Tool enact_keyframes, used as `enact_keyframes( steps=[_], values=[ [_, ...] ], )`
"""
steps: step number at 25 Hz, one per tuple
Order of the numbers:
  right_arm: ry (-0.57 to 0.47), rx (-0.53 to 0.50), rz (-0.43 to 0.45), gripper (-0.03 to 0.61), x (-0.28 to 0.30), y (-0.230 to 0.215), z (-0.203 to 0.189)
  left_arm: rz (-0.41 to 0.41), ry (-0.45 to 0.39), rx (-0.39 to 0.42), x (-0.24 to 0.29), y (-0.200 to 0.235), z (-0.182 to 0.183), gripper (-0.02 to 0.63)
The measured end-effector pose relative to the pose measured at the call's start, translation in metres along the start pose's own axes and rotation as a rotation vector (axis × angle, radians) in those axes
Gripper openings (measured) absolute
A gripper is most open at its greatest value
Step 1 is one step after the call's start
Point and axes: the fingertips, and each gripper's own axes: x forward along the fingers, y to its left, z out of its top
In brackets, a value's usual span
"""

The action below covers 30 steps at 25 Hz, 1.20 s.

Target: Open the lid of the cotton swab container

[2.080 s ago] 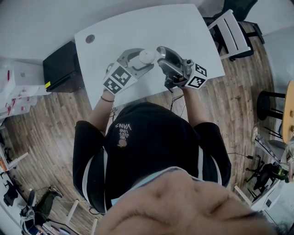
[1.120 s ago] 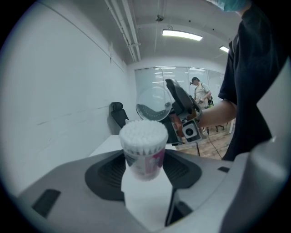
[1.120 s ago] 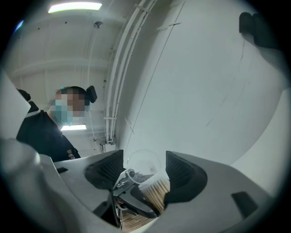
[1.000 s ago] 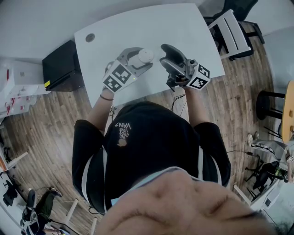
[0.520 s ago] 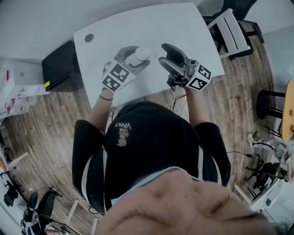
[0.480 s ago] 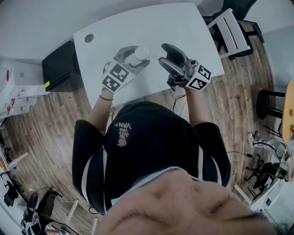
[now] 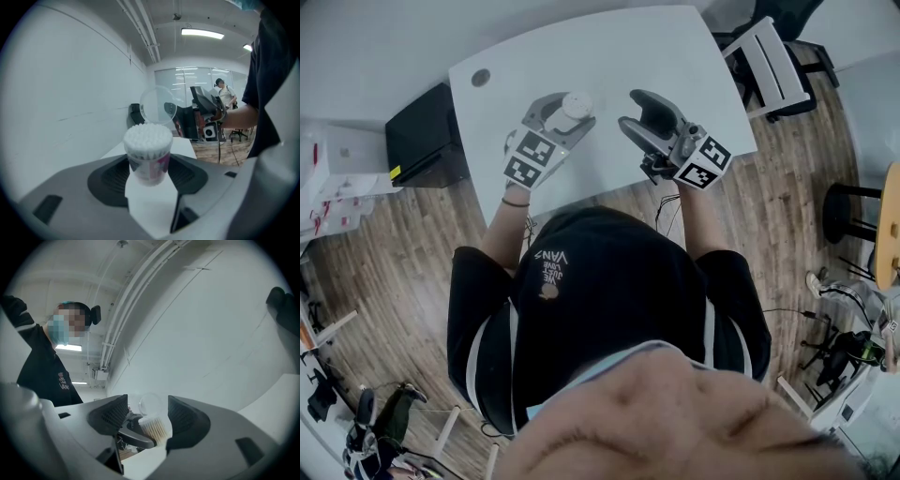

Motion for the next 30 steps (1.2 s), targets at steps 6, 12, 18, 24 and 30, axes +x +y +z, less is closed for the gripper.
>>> enact_keyframes(
  steps=[6, 12, 18, 24, 30],
  values=[
    [0.022, -0.013, -0.028, 0.254, -0.003, -0.003, -0.005, 0.017, 0.003, -0.032, 0.0, -0.002, -0.006, 0.261],
    [0.047, -0.062, -0.068, 0.219, -0.006, -0.006, -0.009, 0.031, 0.003, -0.053, -0.002, 0.0, -0.009, 0.261],
    [0.081, -0.178, -0.151, 0.127, -0.011, -0.01, -0.009, 0.052, 0.014, -0.067, -0.004, 0.001, -0.017, 0.261],
    [0.1, -0.239, -0.196, 0.077, -0.018, -0.01, -0.007, 0.076, 0.013, -0.094, -0.01, -0.001, -0.022, 0.261],
    [0.129, -0.249, -0.228, 0.044, -0.02, -0.014, -0.016, 0.096, 0.013, -0.121, -0.015, 0.004, -0.028, 0.261]
  ],
)
